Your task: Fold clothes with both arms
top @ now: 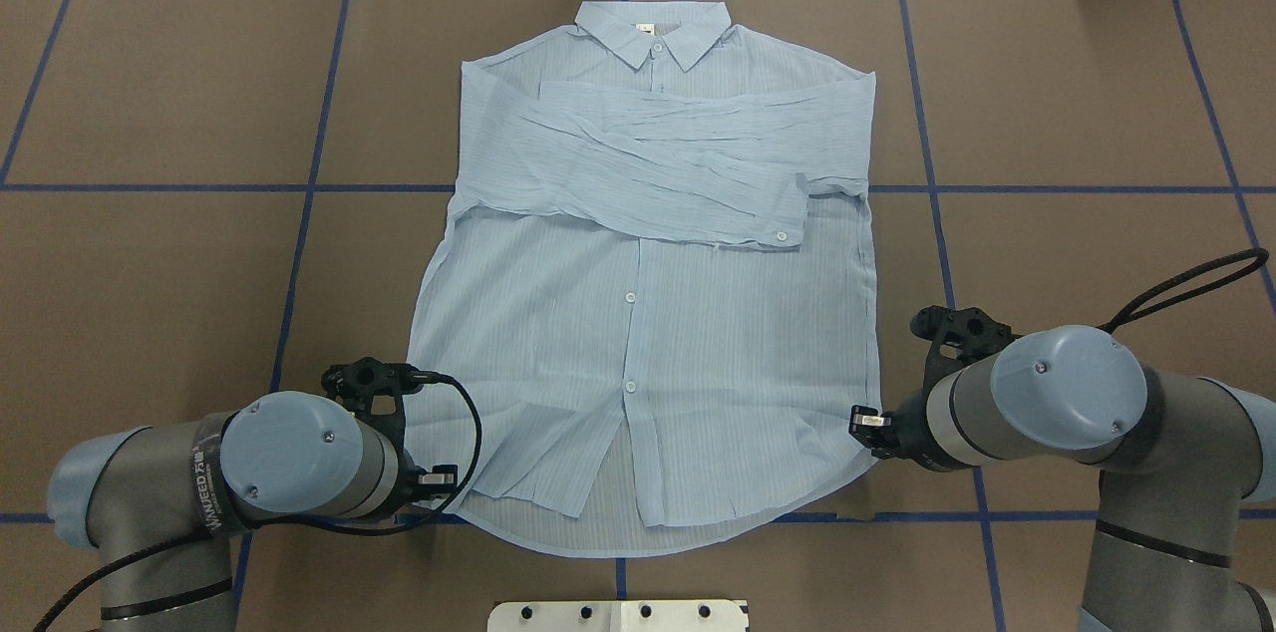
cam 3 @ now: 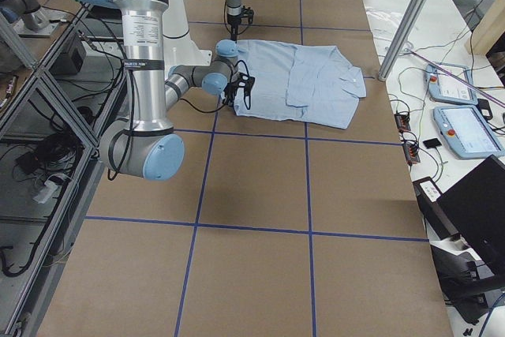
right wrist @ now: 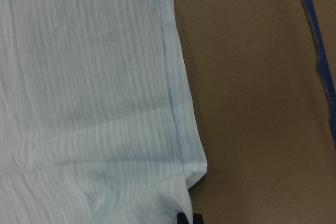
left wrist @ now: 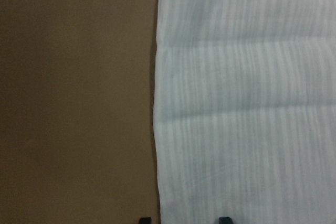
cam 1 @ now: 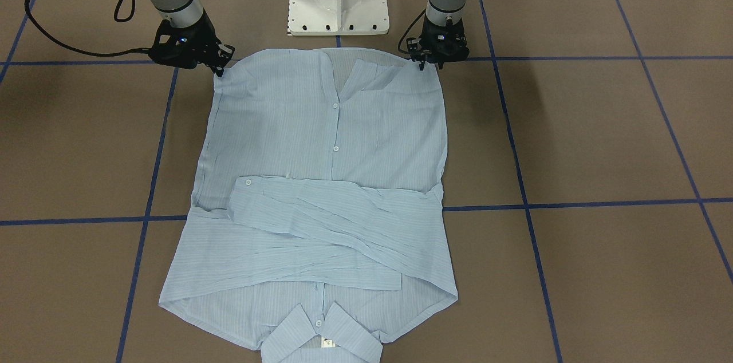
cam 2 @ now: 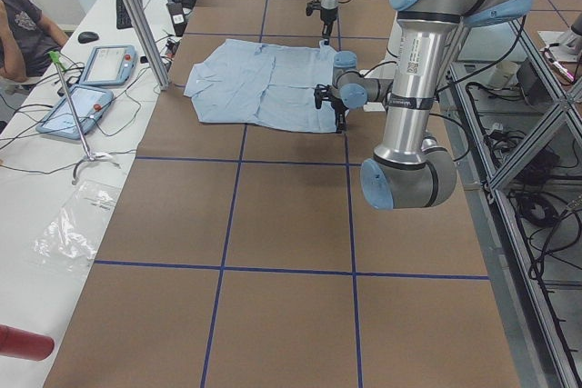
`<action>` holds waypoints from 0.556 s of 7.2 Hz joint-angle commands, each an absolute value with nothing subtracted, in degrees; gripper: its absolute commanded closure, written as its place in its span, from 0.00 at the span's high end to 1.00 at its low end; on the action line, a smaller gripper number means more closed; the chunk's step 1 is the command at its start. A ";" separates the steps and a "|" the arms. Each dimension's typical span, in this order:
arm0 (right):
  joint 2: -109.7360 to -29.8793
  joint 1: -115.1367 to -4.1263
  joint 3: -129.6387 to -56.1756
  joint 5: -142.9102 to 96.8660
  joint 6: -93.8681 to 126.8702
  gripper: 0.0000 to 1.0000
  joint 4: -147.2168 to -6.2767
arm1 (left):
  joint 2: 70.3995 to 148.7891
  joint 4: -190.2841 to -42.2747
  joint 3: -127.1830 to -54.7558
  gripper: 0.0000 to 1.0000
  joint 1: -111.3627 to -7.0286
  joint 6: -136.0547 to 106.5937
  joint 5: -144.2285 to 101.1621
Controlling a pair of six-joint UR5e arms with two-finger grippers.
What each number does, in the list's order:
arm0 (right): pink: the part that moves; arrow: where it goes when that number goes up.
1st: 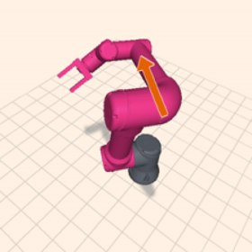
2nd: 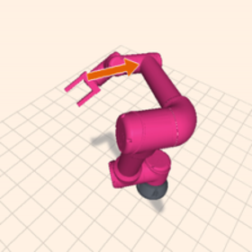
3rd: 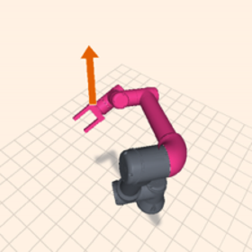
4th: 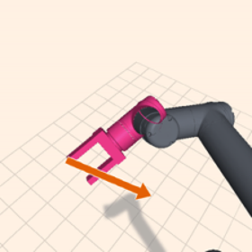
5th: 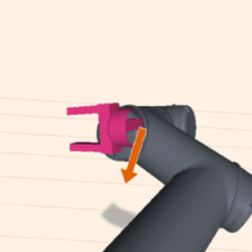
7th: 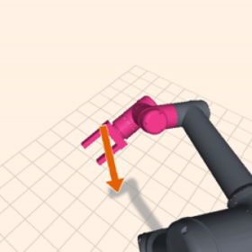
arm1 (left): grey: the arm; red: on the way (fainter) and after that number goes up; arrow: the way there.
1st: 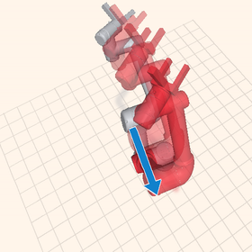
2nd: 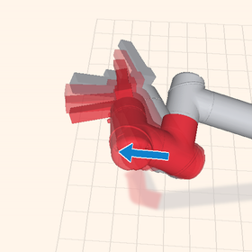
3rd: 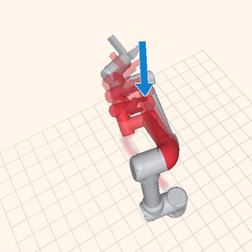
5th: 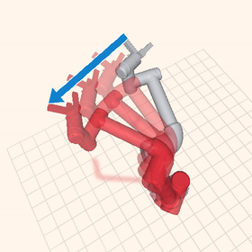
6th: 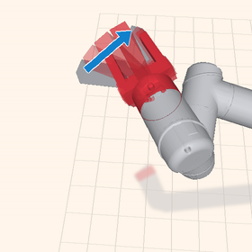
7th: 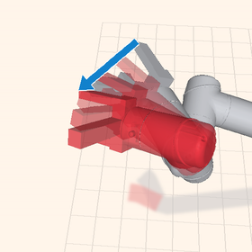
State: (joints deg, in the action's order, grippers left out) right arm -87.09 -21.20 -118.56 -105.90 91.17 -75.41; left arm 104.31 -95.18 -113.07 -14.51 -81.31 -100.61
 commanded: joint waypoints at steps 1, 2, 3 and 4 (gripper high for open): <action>-87.10 -21.18 -118.56 -105.91 91.14 0.00 -75.41 | 104.33 -95.19 -112.76 0.53 -14.50 -81.21 -100.55; -87.10 -21.27 -118.56 -105.91 91.14 0.00 -75.41 | 104.33 -95.27 -112.76 0.51 -14.50 -81.21 -100.63; -87.10 -21.27 -118.56 -105.91 91.14 0.00 -75.41 | 104.33 -95.19 -112.76 0.43 -14.50 -81.21 -100.63; -87.10 -21.44 -118.65 -105.91 91.14 0.00 -75.41 | 104.33 -95.19 -112.68 0.37 -14.50 -81.21 -100.72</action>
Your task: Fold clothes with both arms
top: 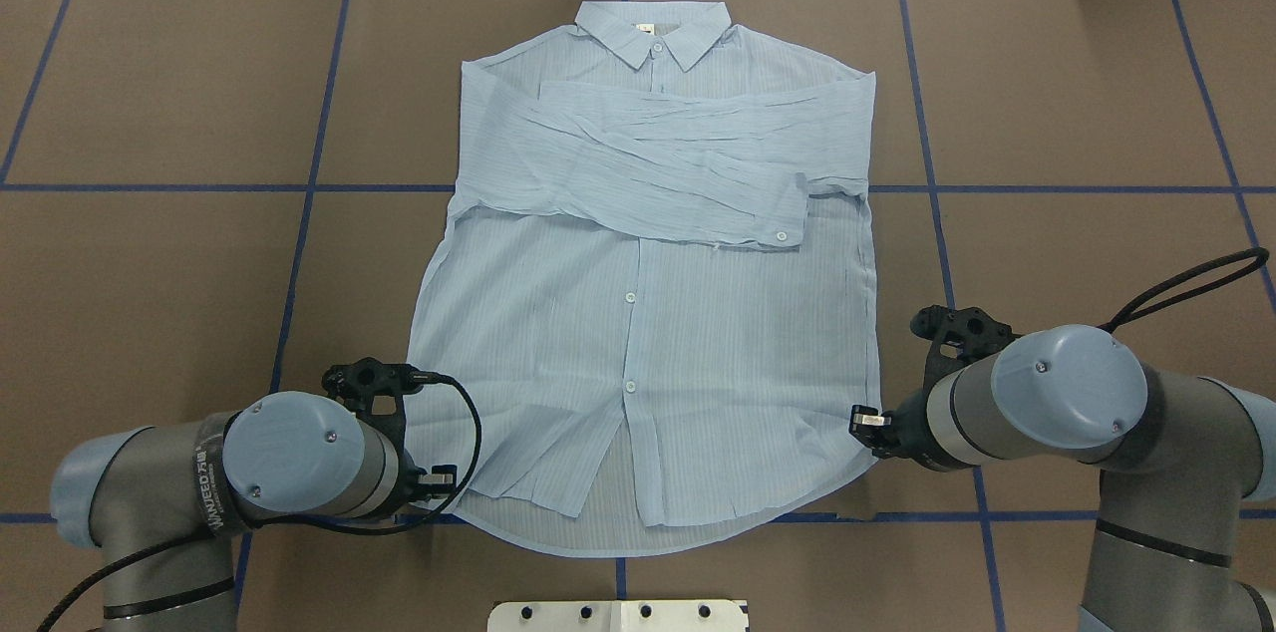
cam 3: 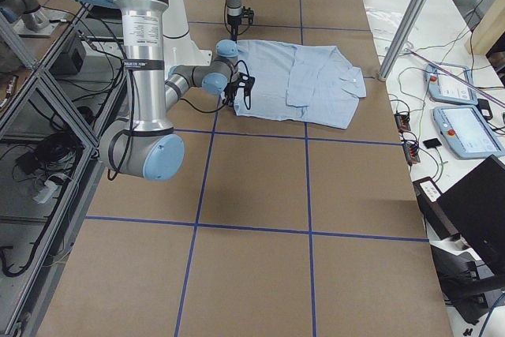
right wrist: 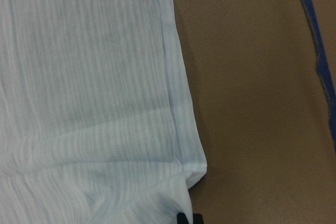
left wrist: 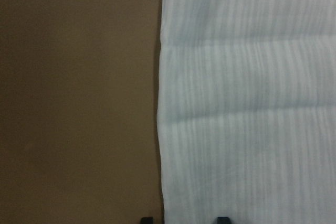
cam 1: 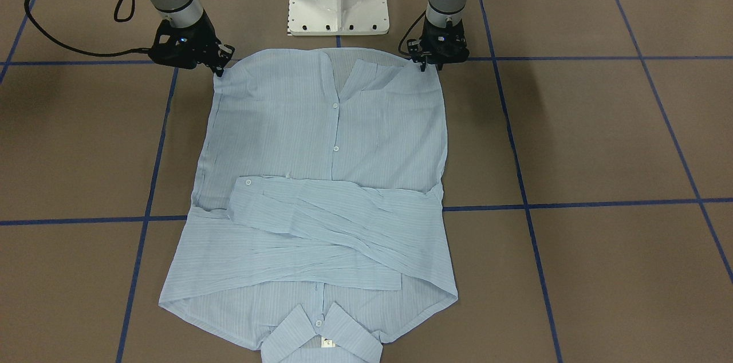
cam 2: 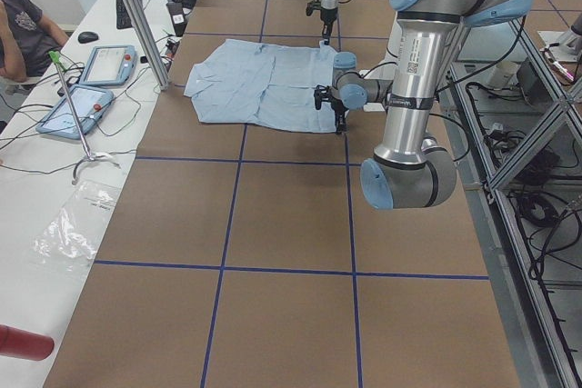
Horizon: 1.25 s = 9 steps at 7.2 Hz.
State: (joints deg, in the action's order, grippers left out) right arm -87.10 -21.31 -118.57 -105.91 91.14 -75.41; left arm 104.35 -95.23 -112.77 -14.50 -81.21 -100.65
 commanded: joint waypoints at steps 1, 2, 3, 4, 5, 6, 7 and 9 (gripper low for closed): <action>-87.10 -21.45 -118.65 -105.91 91.14 0.00 -75.41 | 104.33 -95.19 -112.59 0.37 -14.50 -81.21 -100.72; -87.10 -21.45 -118.57 -105.91 91.14 0.00 -75.41 | 104.41 -95.19 -112.59 0.37 -14.41 -81.21 -100.72; -87.10 -21.45 -118.48 -105.91 91.14 0.00 -75.41 | 104.76 -95.19 -112.59 0.33 -14.41 -81.30 -100.81; -87.10 -21.45 -118.39 -105.91 91.14 0.00 -75.41 | 105.03 -95.19 -112.67 0.31 -14.50 -81.30 -100.81; -87.10 -21.53 -118.39 -105.91 91.06 0.00 -75.41 | 105.20 -95.10 -112.76 0.31 -14.50 -81.39 -100.81; -87.10 -21.53 -118.30 -105.91 90.97 0.00 -75.41 | 105.21 -95.10 -112.85 0.31 -14.50 -81.39 -100.81; -87.10 -21.53 -118.30 -105.91 90.88 0.00 -75.41 | 105.21 -95.01 -113.11 0.29 -14.68 -81.47 -100.81; -87.10 -21.53 -118.30 -105.91 90.70 0.00 -75.41 | 105.20 -95.01 -113.03 0.20 -14.68 -81.56 -100.81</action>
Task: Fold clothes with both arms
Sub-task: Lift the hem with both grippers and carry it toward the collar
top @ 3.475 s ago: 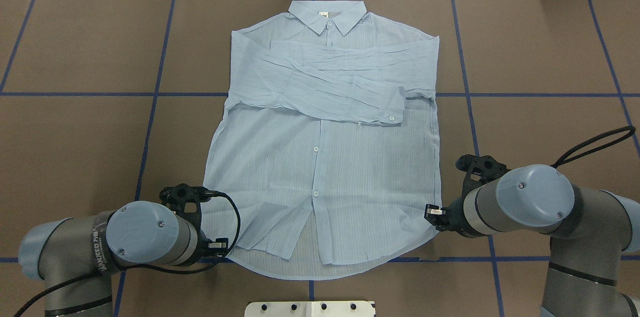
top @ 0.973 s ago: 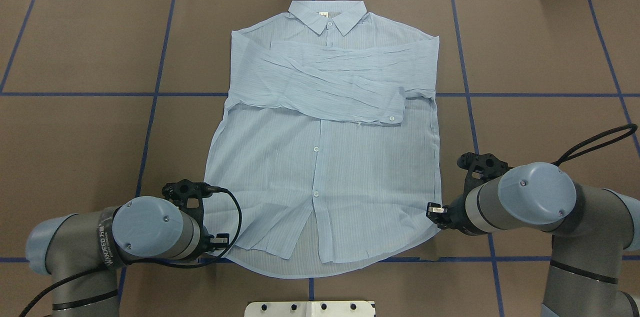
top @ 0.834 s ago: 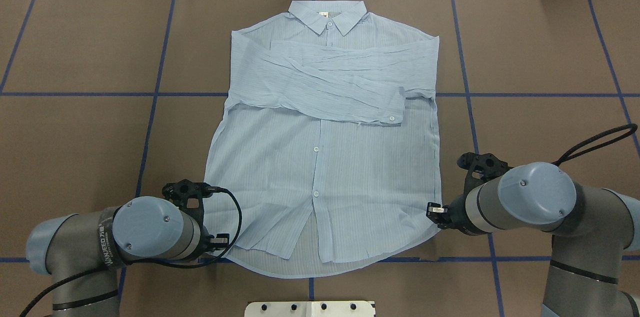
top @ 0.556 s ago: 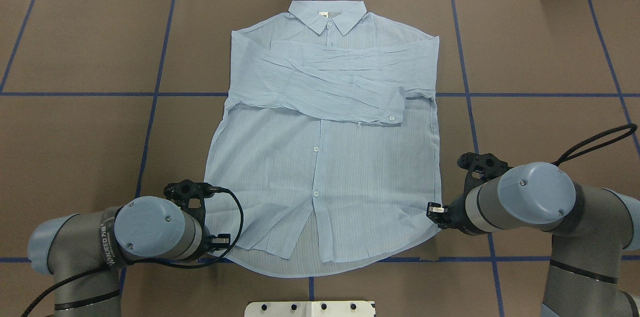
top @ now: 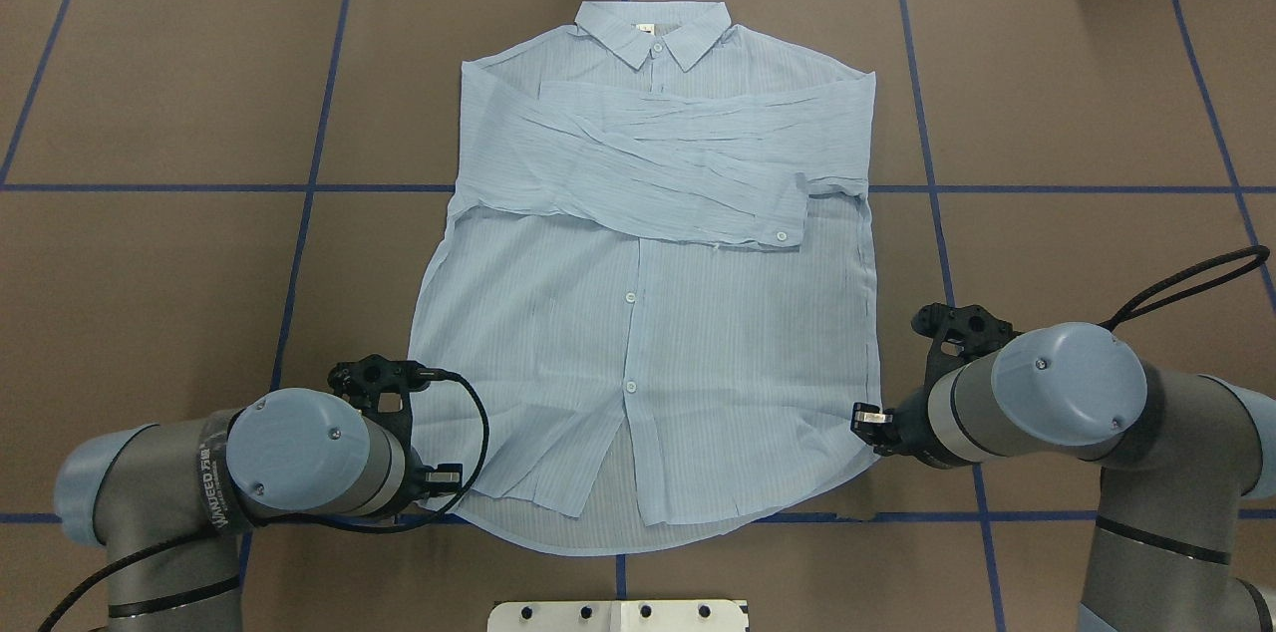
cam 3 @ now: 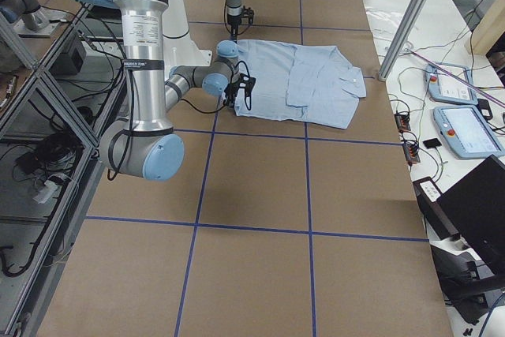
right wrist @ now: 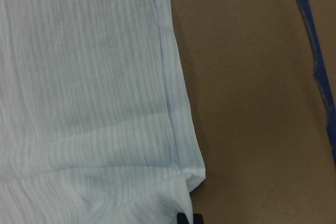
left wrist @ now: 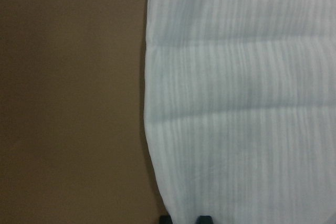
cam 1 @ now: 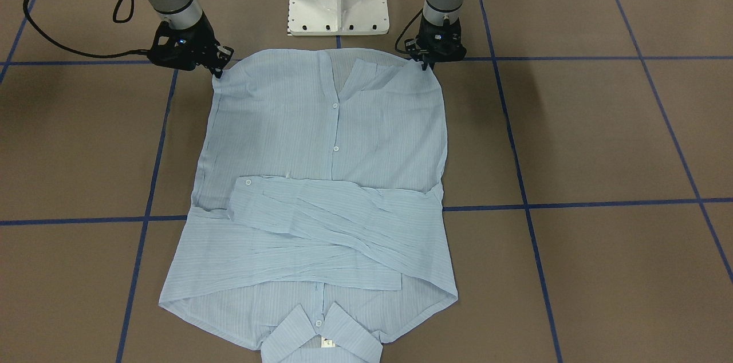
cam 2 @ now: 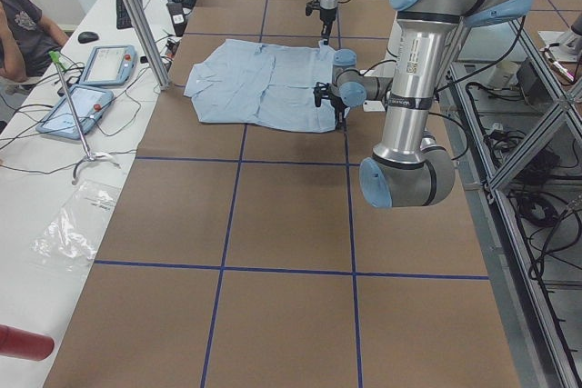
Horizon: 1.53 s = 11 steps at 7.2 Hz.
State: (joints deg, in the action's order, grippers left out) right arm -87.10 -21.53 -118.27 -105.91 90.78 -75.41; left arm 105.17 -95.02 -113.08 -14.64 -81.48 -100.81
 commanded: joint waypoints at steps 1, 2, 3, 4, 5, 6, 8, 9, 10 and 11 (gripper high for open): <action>-87.10 -21.53 -118.21 -105.91 90.70 0.00 -75.41 | 105.21 -95.01 -112.94 0.08 -14.68 -81.65 -100.72; -87.01 -21.53 -118.21 -105.91 90.70 0.00 -75.41 | 105.12 -95.01 -113.03 0.00 -14.68 -81.65 -100.72; -86.92 -21.71 -118.30 -105.91 90.70 0.00 -75.41 | 105.12 -95.01 -113.55 0.00 -14.94 -81.65 -100.72; -86.40 -22.32 -118.56 -105.82 90.79 0.00 -75.41 | 105.12 -95.01 -114.95 0.00 -15.81 -81.56 -100.72; -86.05 -22.85 -118.39 -105.39 90.70 0.00 -75.41 | 104.68 -95.01 -117.14 0.00 -16.43 -81.56 -100.81; -85.96 -23.55 -118.48 -105.55 90.70 0.00 -75.41 | 104.33 -95.01 -119.68 0.00 -17.13 -81.48 -100.81; -84.29 -25.48 -118.57 -106.35 90.70 0.00 -75.41 | 104.50 -95.01 -120.50 0.00 -18.54 -81.12 -100.81; -84.29 -25.84 -118.48 -106.35 90.70 0.00 -75.32 | 104.59 -95.10 -120.50 0.00 -19.41 -80.78 -100.81; -84.29 -26.88 -118.56 -106.52 90.70 0.00 -75.32 | 104.68 -95.10 -120.41 0.00 -19.86 -80.68 -100.90; -84.29 -28.20 -118.48 -107.65 90.70 0.00 -75.32 | 104.68 -95.10 -120.24 0.00 -20.65 -80.68 -100.99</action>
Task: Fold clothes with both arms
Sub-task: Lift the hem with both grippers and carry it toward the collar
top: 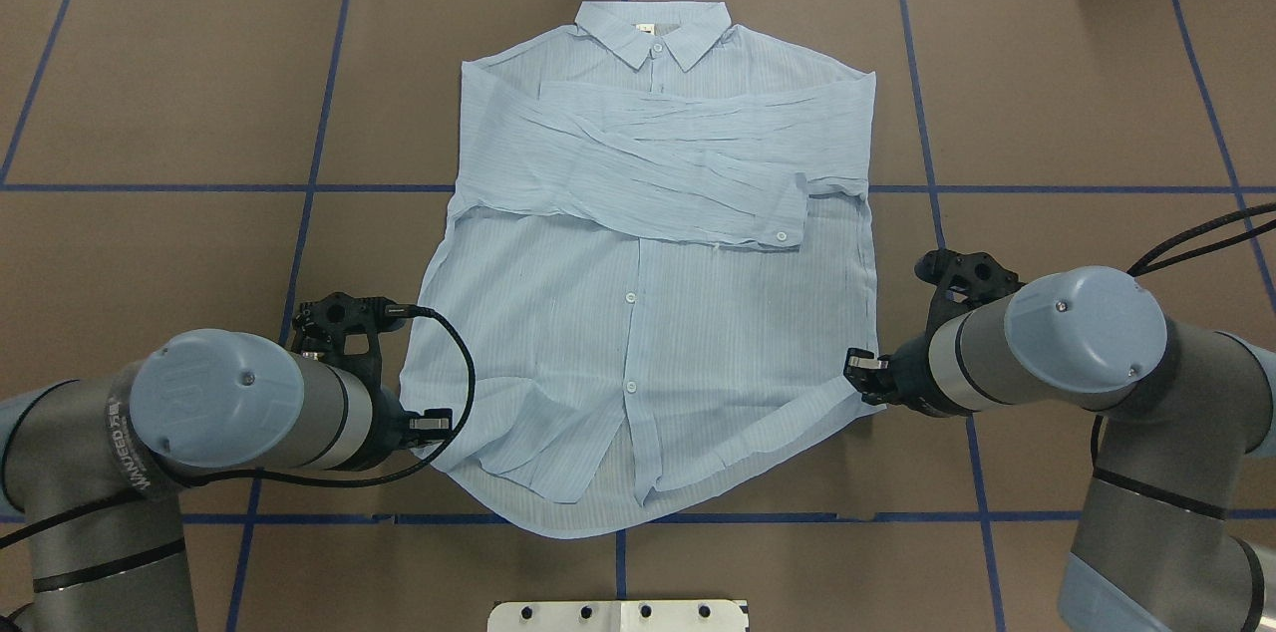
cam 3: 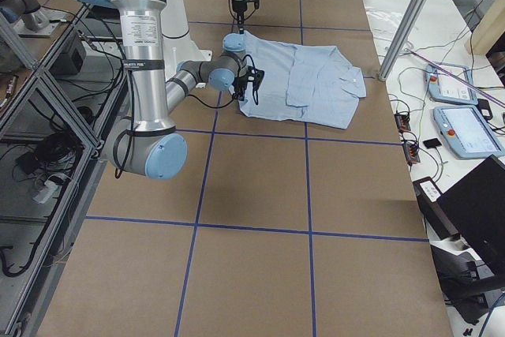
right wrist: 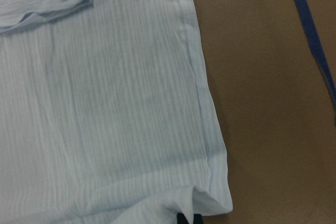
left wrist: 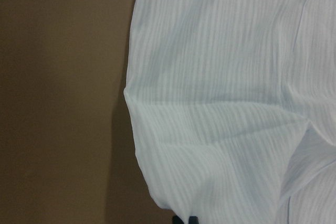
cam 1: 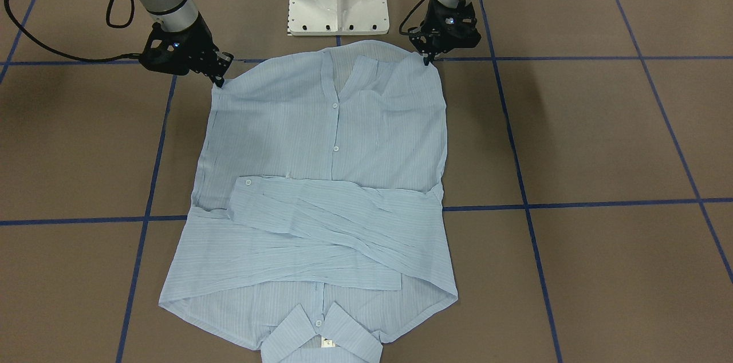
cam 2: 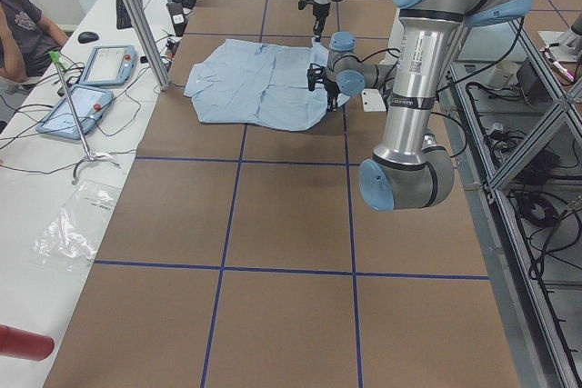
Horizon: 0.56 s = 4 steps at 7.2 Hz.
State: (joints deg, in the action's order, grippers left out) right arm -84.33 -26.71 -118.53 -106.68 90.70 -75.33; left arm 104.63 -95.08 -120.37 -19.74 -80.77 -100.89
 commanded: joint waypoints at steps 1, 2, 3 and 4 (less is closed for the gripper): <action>-84.29 -29.43 -118.48 -108.10 90.70 0.00 -75.32 | 104.68 -95.10 -120.15 0.00 -21.18 -80.07 -100.99; -84.29 -31.36 -118.48 -110.37 90.53 0.00 -75.32 | 104.68 -95.10 -120.06 0.00 -21.96 -78.59 -100.99; -84.29 -32.68 -118.56 -112.04 90.53 0.00 -75.32 | 104.50 -95.10 -119.97 0.00 -22.49 -78.23 -100.99; -84.37 -33.22 -118.48 -112.23 90.44 0.00 -75.32 | 104.41 -95.10 -119.97 0.00 -22.67 -78.14 -100.99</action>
State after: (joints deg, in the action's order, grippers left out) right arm -84.30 -32.08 -118.50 -111.25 90.53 -75.32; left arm 104.53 -95.10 -120.02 -22.25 -78.51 -100.98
